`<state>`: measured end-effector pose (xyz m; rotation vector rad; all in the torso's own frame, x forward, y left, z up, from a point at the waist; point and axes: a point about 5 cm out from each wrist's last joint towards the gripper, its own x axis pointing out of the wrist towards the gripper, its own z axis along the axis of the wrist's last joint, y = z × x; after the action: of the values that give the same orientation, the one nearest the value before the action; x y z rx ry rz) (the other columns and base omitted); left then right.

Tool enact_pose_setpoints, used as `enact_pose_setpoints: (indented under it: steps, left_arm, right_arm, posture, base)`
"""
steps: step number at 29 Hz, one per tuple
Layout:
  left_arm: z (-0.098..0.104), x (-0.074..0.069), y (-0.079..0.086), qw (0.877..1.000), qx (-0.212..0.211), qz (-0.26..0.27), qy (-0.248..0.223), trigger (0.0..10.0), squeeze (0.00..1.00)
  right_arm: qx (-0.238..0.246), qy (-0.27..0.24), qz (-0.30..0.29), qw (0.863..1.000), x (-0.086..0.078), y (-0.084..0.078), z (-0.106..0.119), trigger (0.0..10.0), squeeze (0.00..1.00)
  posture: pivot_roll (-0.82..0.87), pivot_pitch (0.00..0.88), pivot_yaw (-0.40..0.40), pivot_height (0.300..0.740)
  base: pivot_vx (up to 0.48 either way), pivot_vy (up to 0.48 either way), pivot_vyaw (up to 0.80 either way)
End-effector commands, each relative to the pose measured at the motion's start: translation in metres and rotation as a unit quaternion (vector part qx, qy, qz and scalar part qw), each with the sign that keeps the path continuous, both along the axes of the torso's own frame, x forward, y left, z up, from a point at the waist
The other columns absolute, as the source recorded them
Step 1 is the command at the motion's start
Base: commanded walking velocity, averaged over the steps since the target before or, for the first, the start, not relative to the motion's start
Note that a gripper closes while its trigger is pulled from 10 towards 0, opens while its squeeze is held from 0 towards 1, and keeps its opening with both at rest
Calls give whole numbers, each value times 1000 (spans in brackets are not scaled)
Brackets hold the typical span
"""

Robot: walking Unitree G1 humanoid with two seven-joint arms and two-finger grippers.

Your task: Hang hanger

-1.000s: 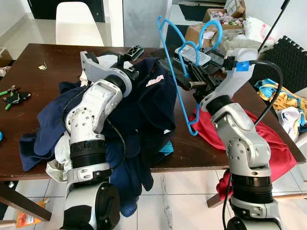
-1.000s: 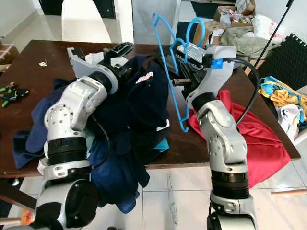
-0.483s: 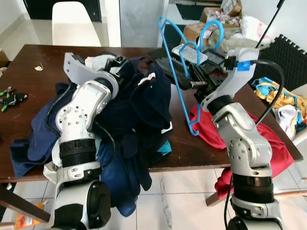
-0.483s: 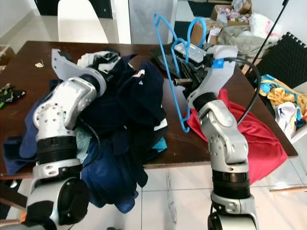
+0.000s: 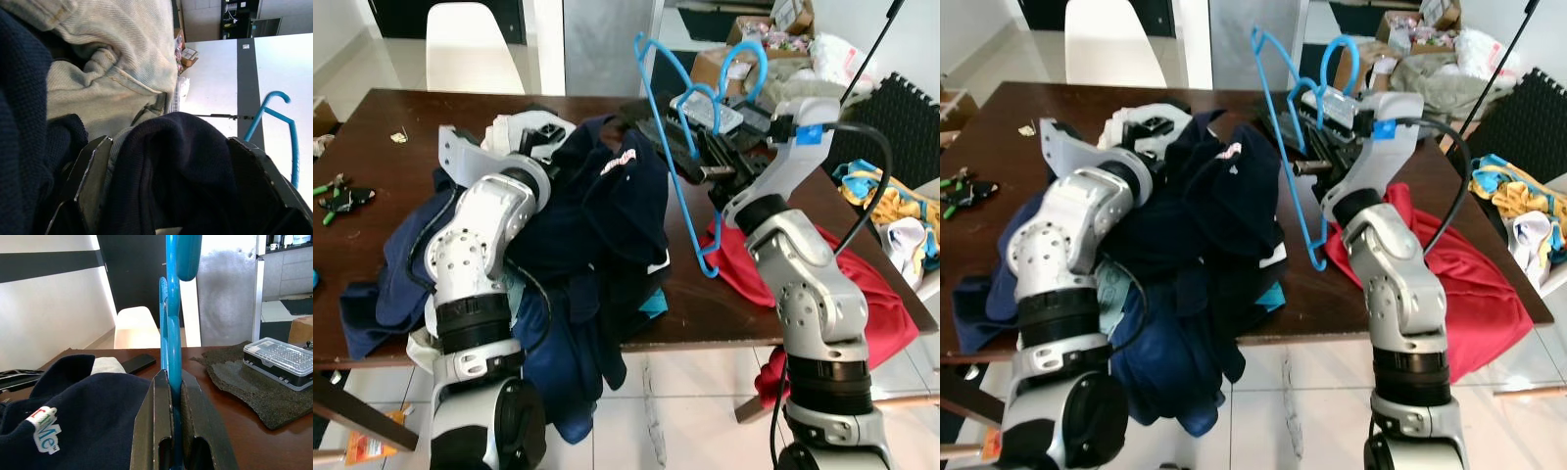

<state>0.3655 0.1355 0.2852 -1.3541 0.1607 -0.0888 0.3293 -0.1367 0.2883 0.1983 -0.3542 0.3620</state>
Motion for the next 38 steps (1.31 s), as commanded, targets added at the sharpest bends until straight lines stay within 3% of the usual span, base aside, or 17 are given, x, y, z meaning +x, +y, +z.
enact_pose_setpoints:
  steps: [1, 6, 14, 15, 17, 18, 30, 35, 36, 37, 38]
  left_arm:
    - [-11, 3, -2, 1000, -3, -6, 22, 10000, 0]
    - [-5, 7, -3, 1000, -2, -28, 14, 10000, 0]
    - [5, 11, -20, 994, -6, -104, -20, 10000, 0]
    - [-2, 13, -21, 994, 2, -110, -7, 8941, 0]
    - [-5, 13, -22, 994, 4, -113, -3, 8941, 0]
    - [-7, 14, -22, 993, 6, -114, 0, 0, 0]
    - [-17, 18, -19, 992, 24, -120, 18, 0, 0]
    - [-12, 20, -8, 995, 34, -89, 3, 0, 0]
    - [-1, 20, 0, 995, 74, -59, -35, 0, 0]
    - [32, 13, 6, 982, 132, -23, -134, 0, 0]
    - [32, 13, 6, 982, 132, -23, -134, 0, 0]
  right_arm:
    - [0, -8, 0, 1000, -1, -1, 4, 10000, 0]
    - [-2, -5, -6, 1000, -2, -5, 3, 10000, 0]
    - [0, -7, -7, 1000, -3, -5, 4, 10000, 0]
    - [0, -7, -8, 1000, -3, -5, 4, 10000, 0]
    - [0, -7, -8, 1000, -3, -5, 4, 10000, 0]
    - [0, -8, -9, 1000, -3, -5, 4, 10000, 0]
    - [0, -10, -14, 1000, -4, -7, 6, 10000, 0]
    - [1, -11, -13, 1000, -4, -7, 7, 10000, 0]
    - [2, -11, -13, 1000, -4, -7, 7, 10000, 0]
    - [3, -11, -14, 1000, -4, -7, 7, 10000, 0]
    - [3, -11, -14, 1000, -4, -7, 7, 10000, 0]
  posture:
    - [56, 165, -32, 740]
    - [56, 165, -33, 740]
    - [50, 169, -28, 740]
    - [50, 169, -28, 740]
    - [50, 169, -28, 740]
    - [50, 169, -28, 740]
    - [45, 172, -24, 740]
    - [46, 171, -25, 740]
    - [46, 171, -25, 740]
    - [51, 168, -26, 740]
    - [51, 168, -26, 740]
  base:
    - [0, 0, 0]
    - [0, 0, 0]
    - [0, 0, 0]
    - [0, 0, 0]
    - [0, 0, 0]
    - [0, 0, 0]
    - [0, 0, 0]
    - [0, 0, 0]
    - [0, 0, 0]
    - [0, 0, 0]
    - [0, 0, 0]
